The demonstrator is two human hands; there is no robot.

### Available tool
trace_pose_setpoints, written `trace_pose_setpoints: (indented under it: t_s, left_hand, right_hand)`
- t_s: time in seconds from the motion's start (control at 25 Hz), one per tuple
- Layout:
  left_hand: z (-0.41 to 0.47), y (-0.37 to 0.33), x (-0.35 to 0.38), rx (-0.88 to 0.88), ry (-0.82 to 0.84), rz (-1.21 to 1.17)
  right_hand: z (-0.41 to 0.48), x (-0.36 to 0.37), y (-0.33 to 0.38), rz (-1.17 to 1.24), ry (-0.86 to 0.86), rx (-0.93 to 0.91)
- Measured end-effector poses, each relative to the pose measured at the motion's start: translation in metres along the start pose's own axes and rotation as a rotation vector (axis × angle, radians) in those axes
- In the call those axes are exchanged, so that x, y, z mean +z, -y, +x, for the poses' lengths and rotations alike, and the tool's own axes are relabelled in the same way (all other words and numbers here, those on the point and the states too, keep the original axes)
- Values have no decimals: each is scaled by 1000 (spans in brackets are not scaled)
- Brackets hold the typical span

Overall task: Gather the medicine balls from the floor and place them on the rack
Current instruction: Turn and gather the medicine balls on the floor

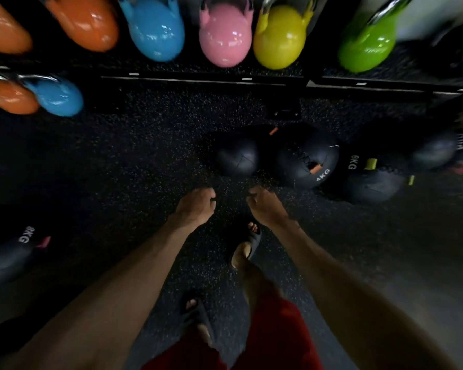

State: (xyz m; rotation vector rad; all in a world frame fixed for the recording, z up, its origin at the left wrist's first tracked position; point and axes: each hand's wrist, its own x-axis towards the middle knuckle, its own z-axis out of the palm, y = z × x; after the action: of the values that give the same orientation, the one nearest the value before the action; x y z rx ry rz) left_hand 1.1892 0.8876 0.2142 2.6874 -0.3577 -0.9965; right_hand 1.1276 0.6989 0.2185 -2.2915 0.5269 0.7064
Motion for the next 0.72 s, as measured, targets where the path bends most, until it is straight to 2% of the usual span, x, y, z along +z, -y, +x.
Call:
trace_pose_setpoints:
  t_s: [0.28,0.72]
  left_hand:
    - [-195,44,-10,80,-4,17]
    - [-378,177,49,-41,35,-72]
  right_hand:
    - [-188,49,57,-32,-133,-46]
    - [-357,195,88,-126,-52,-86]
